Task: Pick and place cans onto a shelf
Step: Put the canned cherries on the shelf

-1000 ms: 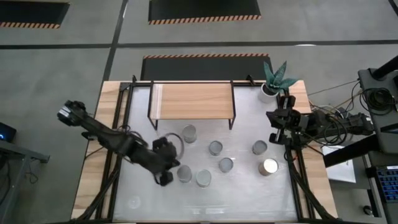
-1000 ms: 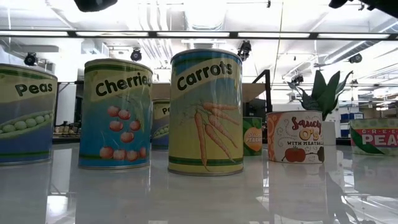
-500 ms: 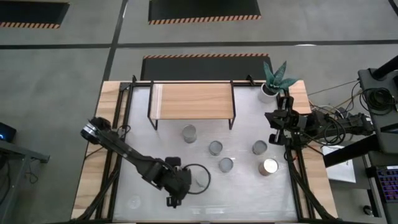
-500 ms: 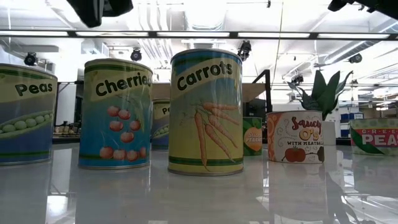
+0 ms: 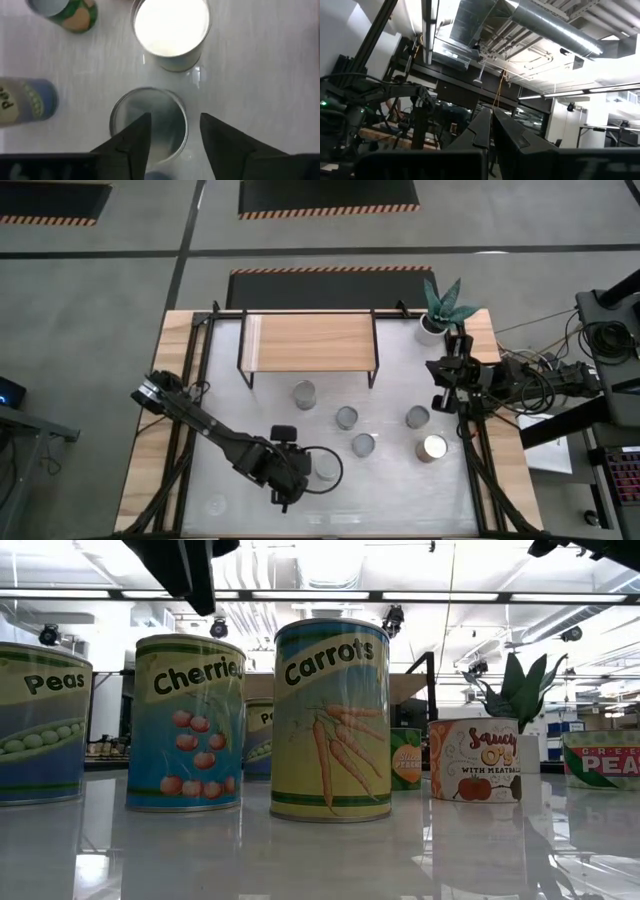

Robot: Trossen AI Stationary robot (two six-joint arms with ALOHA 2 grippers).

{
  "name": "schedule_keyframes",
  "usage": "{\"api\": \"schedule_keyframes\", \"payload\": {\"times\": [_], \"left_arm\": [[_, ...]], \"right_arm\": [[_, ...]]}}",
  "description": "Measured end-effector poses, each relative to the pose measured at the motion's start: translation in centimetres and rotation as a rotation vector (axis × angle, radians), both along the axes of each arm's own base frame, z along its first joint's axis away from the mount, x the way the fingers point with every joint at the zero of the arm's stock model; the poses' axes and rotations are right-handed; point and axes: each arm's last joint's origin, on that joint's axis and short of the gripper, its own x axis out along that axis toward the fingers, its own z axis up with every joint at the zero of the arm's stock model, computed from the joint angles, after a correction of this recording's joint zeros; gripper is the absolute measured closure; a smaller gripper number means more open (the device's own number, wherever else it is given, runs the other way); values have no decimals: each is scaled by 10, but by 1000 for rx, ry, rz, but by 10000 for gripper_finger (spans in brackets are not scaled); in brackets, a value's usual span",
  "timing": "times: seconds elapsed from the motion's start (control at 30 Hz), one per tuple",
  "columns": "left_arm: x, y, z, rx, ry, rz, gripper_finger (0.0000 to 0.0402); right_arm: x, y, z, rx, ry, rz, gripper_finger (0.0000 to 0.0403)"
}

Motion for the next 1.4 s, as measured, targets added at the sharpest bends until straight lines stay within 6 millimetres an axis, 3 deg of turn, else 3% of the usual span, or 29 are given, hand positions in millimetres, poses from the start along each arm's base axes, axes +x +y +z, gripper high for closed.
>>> {"api": "schedule_keyframes", "payload": {"times": [0.57,0.8,0.93,1.17,1.4], "left_arm": [[6,-4,-26,-8,43,28,284],[4,-3,-33,-15,37,65,349],[4,-3,-33,-19,33,60,394],[1,-3,-29,-8,35,29,401],[-9,5,-6,109,50,5,401]], "right_arm": [[2,0,-2,-4,25,-1,394],[2,0,-2,-4,26,-1,394],[2,0,-2,-6,26,-3,394],[2,0,-2,-16,26,-7,394],[2,0,-2,-20,26,-10,394]]}}
